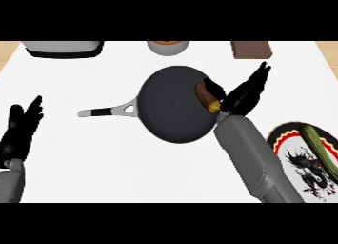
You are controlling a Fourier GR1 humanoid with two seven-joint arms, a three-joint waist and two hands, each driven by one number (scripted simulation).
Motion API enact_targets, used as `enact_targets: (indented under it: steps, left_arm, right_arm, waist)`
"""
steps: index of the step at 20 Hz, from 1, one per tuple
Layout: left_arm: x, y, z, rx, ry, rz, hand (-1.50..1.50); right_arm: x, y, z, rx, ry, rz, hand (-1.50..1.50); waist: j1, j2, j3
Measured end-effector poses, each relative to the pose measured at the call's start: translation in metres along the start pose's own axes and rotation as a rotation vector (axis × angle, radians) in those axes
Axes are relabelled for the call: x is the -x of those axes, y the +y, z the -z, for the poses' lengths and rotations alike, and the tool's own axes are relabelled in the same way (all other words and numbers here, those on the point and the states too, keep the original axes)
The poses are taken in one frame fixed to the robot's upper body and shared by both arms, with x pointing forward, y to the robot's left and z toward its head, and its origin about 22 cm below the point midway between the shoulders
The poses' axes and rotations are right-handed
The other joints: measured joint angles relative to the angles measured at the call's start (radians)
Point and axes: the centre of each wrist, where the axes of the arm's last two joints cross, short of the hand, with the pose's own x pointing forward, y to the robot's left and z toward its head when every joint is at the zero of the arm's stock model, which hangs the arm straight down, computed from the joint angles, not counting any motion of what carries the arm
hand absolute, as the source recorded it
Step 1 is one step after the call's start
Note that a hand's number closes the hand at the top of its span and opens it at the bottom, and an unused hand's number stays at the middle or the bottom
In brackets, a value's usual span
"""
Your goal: Pick the sweet potato from the plate and place it in the pan
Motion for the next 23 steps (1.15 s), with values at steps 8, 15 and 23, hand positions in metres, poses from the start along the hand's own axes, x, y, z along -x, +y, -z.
enact_targets:
  steps: [8,15,23]
  left_arm:
    - [0.019,0.01,-0.013,-0.041,0.036,-0.004,0.0]
    - [0.022,0.019,-0.019,-0.063,0.049,-0.011,0.0]
    - [0.015,0.015,-0.023,-0.056,0.032,-0.012,0.0]
  right_arm:
    - [0.04,-0.043,-0.031,0.006,0.012,0.08,-1.5]
    - [0.071,-0.113,-0.068,-0.012,0.023,0.111,-1.5]
    - [0.075,-0.223,-0.108,-0.002,0.009,0.101,-1.5]
  waist:
    - [-0.057,-0.022,-0.002]
    - [-0.079,-0.021,-0.003]
    - [-0.063,-0.01,-0.002]
